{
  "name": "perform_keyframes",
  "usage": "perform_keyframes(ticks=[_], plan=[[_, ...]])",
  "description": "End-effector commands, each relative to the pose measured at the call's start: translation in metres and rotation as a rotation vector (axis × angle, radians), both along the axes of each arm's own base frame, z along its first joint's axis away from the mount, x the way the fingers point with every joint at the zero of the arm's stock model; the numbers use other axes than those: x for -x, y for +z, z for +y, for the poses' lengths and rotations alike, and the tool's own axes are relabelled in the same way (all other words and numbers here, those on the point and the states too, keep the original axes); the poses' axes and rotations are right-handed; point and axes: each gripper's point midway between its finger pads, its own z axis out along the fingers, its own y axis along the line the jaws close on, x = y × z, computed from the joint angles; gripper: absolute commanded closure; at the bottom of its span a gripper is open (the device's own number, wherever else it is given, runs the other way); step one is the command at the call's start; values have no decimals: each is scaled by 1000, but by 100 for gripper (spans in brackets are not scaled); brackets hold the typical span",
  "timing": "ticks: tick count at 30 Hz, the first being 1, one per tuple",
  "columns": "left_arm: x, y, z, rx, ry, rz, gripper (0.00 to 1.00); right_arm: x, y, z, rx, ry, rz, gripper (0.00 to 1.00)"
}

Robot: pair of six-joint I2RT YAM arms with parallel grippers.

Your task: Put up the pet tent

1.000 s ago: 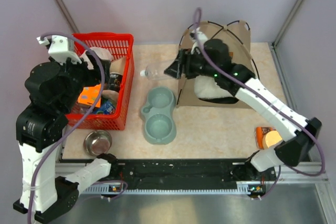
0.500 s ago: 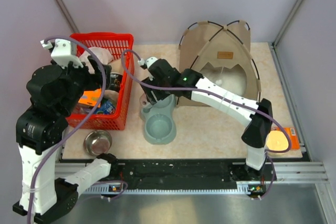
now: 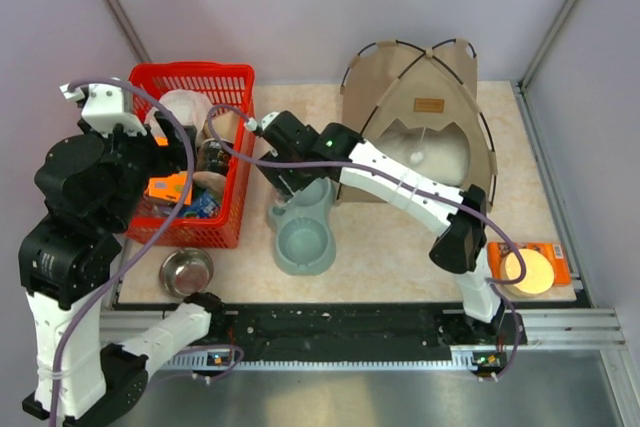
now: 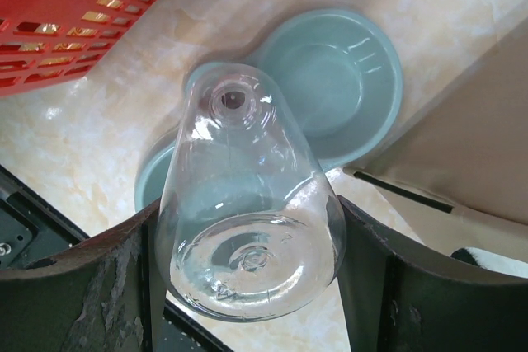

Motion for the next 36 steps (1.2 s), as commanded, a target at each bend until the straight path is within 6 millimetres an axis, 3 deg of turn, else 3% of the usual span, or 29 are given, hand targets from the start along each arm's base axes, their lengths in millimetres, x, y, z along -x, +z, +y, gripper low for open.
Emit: perform_keyframes(ticks=[1, 7, 22, 32, 36], plan=[[7, 26, 15, -5, 57, -100, 17, 11, 6, 6, 23, 40, -11, 67], [15, 37, 28, 5, 113, -164, 17, 16, -8, 10, 77, 57, 0, 67], [20, 37, 31, 8, 116, -179, 17, 15, -26, 24, 133, 102, -21, 67], [18, 36, 29, 9, 112, -178, 17, -2, -27, 41, 175, 107, -184, 57], [20, 38, 29, 12, 107, -187, 17, -10, -20, 48, 149, 95, -230, 47]])
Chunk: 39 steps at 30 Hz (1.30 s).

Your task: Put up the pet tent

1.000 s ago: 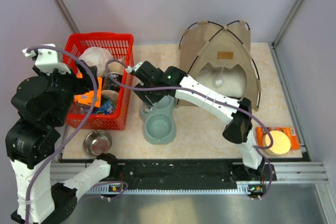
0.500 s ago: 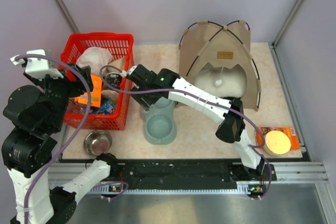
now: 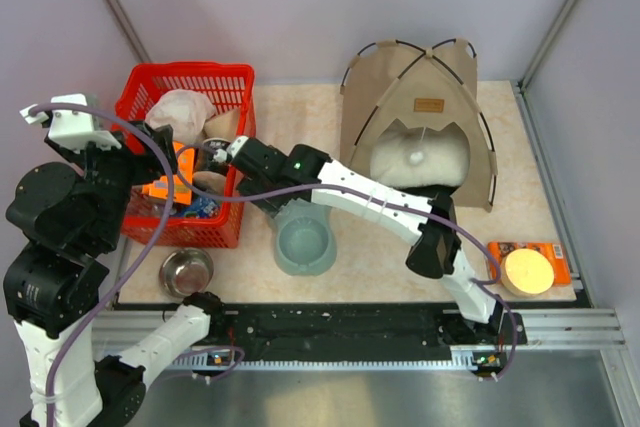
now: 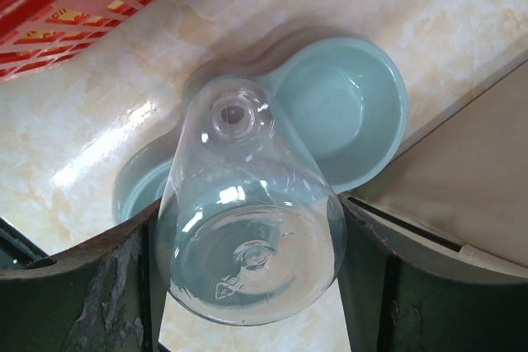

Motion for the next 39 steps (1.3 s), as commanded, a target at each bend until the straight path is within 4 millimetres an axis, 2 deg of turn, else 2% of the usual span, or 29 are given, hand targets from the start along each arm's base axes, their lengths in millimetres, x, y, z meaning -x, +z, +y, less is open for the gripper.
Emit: perform_keyframes(ticks=[1, 7, 13, 16, 20, 23, 29, 34, 39], plan=[[-2, 13, 0, 13, 2, -53, 17, -25, 6, 17, -30, -19, -119, 45], [-4, 15, -3, 17, -12, -56, 17, -32, 3, 27, -13, 36, -152, 36], [-3, 16, -4, 18, -17, -59, 17, -33, -11, 26, 32, 47, -146, 13], [-5, 15, -6, 18, -21, -55, 17, -36, -5, 31, -1, 39, -162, 7], [-6, 15, -7, 15, -26, -52, 17, -38, 17, 39, -70, 37, -187, 1], [-4, 17, -7, 16, -30, -55, 17, -36, 34, 40, -113, 38, -198, 1], [-2, 20, -7, 20, -35, -62, 17, -26, 91, 40, -288, 30, -211, 1], [-1, 21, -8, 25, -41, -64, 17, -26, 130, 30, -394, 4, -248, 1], [-1, 21, -11, 29, -57, -64, 17, -31, 149, 11, -448, -98, -279, 1]])
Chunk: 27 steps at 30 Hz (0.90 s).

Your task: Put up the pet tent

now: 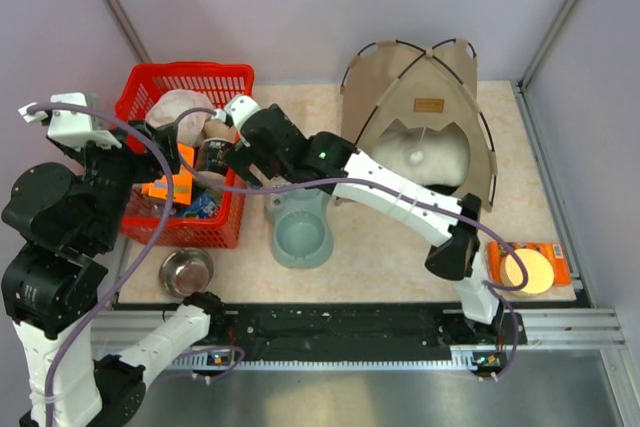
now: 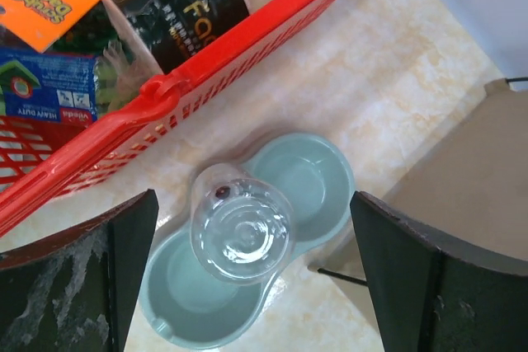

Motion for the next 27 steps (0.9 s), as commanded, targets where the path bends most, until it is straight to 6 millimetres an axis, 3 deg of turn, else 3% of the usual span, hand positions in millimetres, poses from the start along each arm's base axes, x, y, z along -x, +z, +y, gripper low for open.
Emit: perform_keyframes(ticks=[1, 4, 6, 7, 13, 22, 27], plan=[[0, 15, -3, 24, -18, -48, 17, -4, 65, -22, -195, -106, -63, 1], [-1, 14, -6, 27, -32, -42, 17, 3, 70, -32, -229, -114, -46, 14], [-1, 14, -8, 35, -40, -42, 17, 8, 62, -36, -224, -111, -18, 31], [-1, 13, -9, 36, -43, -40, 17, 11, 56, -38, -219, -111, -1, 34], [-1, 10, -12, 45, -55, -31, 17, 13, 15, -48, -212, -196, 91, 39], [2, 2, -13, 67, -65, -9, 17, -7, -5, -63, -310, -272, 155, 45], [4, -1, -14, 80, -68, -3, 17, -11, -21, -53, -317, -254, 184, 47]])
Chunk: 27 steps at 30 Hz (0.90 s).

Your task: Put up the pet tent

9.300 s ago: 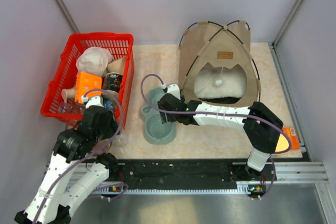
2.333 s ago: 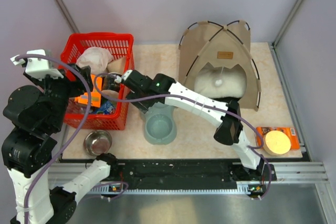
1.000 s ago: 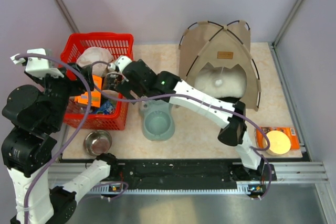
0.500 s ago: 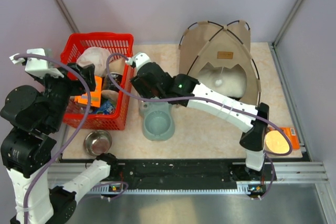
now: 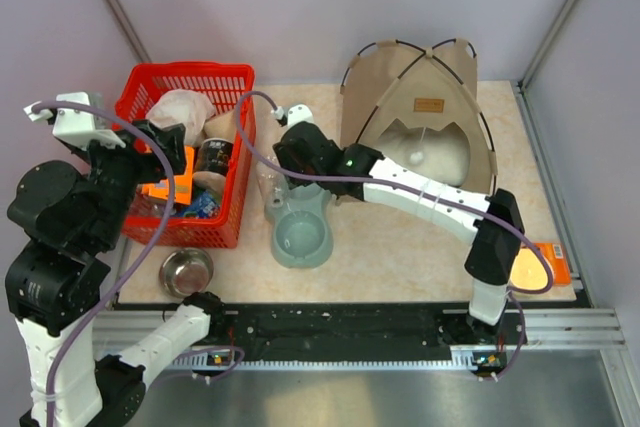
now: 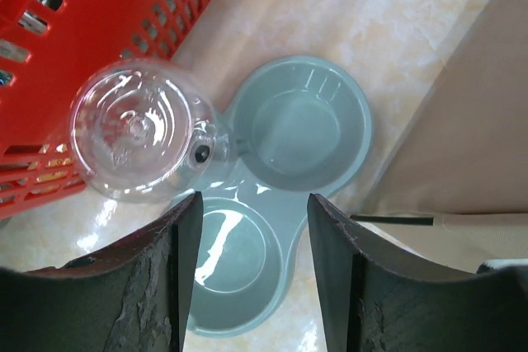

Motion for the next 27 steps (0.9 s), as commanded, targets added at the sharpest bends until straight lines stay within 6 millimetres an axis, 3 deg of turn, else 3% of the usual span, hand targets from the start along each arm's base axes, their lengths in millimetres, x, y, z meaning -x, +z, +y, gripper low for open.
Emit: perform_keyframes(ticks=[1, 4, 11, 16, 18, 27], plan=[[5, 0, -1, 27, -10, -5, 17, -2, 35, 15, -155, 16, -28, 47], [6, 1, 0, 36, -9, -7, 17, 0, 42, 15, -186, 20, -39, 48], [6, -2, -1, 47, -9, 2, 17, 0, 84, -8, -243, -32, -115, 43], [3, -6, -6, 59, -22, 21, 18, 3, 104, -5, -285, 3, -142, 42], [1, -10, -9, 63, -33, 35, 18, 6, 102, 5, -282, 53, -130, 42], [-3, -30, -14, 84, -43, 99, 18, 1, 54, 32, -200, 112, -68, 41]])
